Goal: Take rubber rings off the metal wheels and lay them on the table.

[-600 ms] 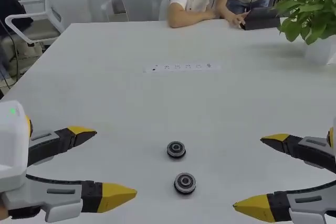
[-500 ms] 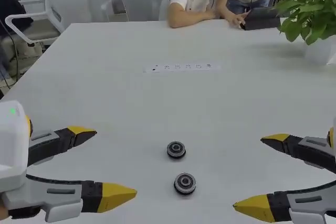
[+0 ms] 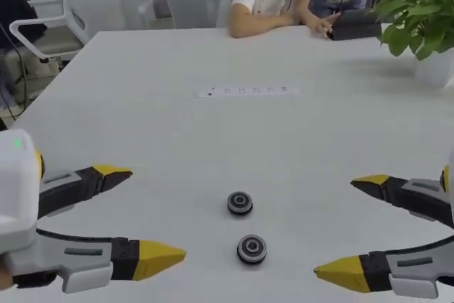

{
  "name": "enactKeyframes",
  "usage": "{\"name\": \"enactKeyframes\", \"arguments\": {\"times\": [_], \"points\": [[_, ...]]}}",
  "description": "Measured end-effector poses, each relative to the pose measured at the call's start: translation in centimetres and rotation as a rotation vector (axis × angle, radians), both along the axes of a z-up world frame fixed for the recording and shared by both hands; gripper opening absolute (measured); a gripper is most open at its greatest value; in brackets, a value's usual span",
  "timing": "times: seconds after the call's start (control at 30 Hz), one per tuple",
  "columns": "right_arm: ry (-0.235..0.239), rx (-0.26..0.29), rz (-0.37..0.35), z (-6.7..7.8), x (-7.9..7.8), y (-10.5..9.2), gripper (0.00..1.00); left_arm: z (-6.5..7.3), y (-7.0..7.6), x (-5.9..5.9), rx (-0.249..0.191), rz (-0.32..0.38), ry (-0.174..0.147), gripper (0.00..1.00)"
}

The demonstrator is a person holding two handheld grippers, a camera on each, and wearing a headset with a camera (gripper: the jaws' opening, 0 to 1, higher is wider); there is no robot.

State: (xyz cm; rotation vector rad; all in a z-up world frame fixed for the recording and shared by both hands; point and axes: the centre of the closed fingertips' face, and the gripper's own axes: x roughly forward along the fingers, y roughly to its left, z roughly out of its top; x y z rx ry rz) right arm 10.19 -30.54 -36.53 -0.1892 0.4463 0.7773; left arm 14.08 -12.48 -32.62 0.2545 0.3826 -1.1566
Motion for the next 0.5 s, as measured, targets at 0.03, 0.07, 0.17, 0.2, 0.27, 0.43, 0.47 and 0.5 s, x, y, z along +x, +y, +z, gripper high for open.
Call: {"name": "enactKeyframes", "arguments": {"times": [0.03,0.07,0.17,0.2,0.27,0.43,0.47,0.5], "points": [[-0.002,0.000,0.002,0.0,0.1,0.0,0.91,0.0,0.0,0.0,0.001,-0.001,-0.001,0.81],[-0.002,-0.001,0.003,0.0,0.1,0.0,0.91,0.0,0.0,0.0,0.002,-0.002,-0.002,0.81],[-0.005,-0.002,0.007,0.1,0.3,0.0,0.91,0.0,-0.1,0.1,0.004,-0.007,-0.004,0.81],[-0.006,-0.002,0.008,0.1,0.4,0.0,0.91,0.0,-0.1,0.1,0.005,-0.008,-0.006,0.81],[-0.006,-0.001,0.011,0.1,0.6,0.0,0.91,0.0,-0.1,0.2,0.008,-0.010,-0.007,0.81],[-0.010,0.003,0.021,0.1,1.0,0.1,0.91,0.1,-0.3,0.6,0.009,-0.015,-0.015,0.81],[-0.010,0.004,0.023,0.1,1.1,0.1,0.91,0.2,-0.4,0.7,0.010,-0.016,-0.017,0.81],[-0.010,0.003,0.024,0.1,1.2,0.1,0.90,0.2,-0.4,0.8,0.010,-0.017,-0.017,0.81]]}}
